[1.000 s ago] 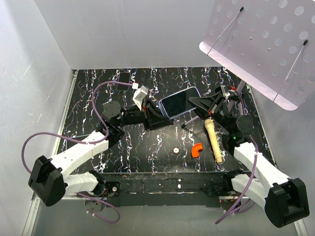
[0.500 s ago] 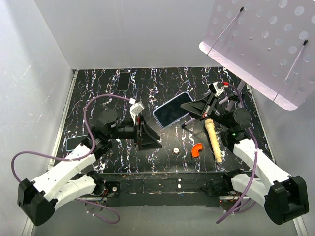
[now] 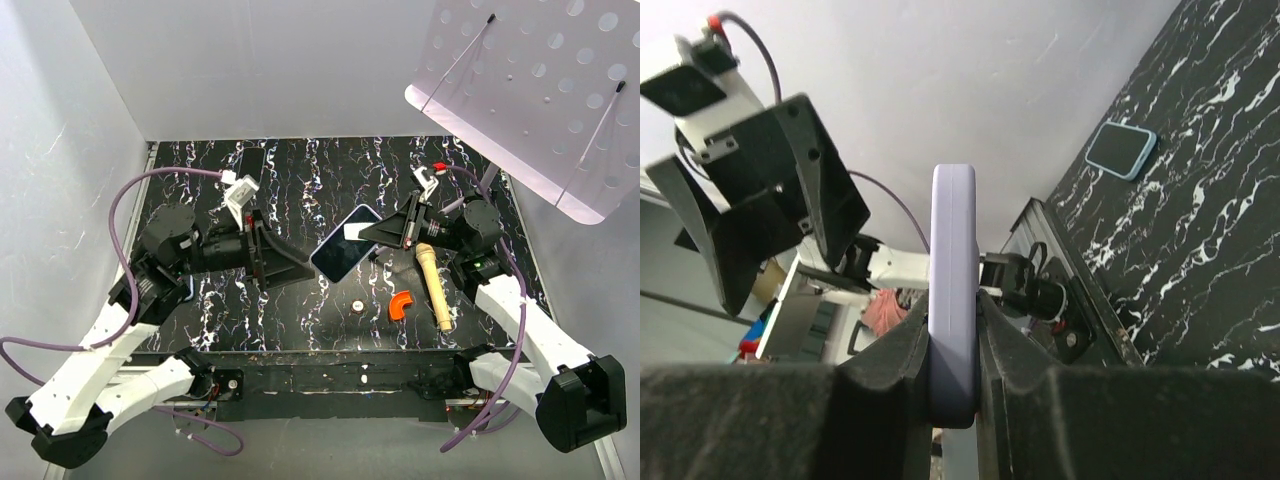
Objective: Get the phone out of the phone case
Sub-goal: Remove the phone case from the phone.
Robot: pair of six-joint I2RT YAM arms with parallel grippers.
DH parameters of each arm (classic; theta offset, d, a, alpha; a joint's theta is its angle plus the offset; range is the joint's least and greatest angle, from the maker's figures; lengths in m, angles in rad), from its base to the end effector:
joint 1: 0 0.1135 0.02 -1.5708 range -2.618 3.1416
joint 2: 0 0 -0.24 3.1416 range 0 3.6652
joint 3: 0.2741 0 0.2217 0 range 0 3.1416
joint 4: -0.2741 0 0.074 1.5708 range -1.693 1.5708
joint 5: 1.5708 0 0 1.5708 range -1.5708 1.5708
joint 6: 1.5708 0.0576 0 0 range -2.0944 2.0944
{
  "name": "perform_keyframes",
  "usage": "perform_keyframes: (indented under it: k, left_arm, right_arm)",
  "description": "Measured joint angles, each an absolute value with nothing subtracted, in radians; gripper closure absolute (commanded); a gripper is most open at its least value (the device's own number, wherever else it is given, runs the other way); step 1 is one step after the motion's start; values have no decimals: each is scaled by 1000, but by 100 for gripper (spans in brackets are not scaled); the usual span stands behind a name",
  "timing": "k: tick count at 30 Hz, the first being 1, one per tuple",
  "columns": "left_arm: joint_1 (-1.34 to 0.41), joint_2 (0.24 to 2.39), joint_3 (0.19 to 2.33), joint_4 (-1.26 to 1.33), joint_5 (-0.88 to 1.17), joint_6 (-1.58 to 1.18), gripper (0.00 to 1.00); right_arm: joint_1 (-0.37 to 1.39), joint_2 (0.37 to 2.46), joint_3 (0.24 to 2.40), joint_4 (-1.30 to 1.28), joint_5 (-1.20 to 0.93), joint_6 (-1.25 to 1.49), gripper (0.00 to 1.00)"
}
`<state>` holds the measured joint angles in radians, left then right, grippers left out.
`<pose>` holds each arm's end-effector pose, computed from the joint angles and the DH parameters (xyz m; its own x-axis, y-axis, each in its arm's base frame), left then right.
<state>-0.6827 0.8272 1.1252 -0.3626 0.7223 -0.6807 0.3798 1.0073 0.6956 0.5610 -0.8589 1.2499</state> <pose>0.1008 -0.1311 0.4026 -0.6590 -0.0728 -0.7487 0.7341 0.1546 -0.6612 0.1896 0.1226 0.3356 -0.8042 0.3465 -0.4829 -0.5088 0.0188 0.8607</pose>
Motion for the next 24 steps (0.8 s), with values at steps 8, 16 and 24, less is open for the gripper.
perform_keyframes:
  k: [8,16,24]
  left_arm:
    - [-682,968,1143,-468,658,-672,48]
    - [-682,955,1089,-482,638,-668,56]
    - [-683,934,1085,-487,579,-669,56]
  right_arm:
    - [380,996,696,511,-900,1200,99]
    - [380,975,696,510,-904,1197,99]
    - [380,973,696,509,-905,1197,99]
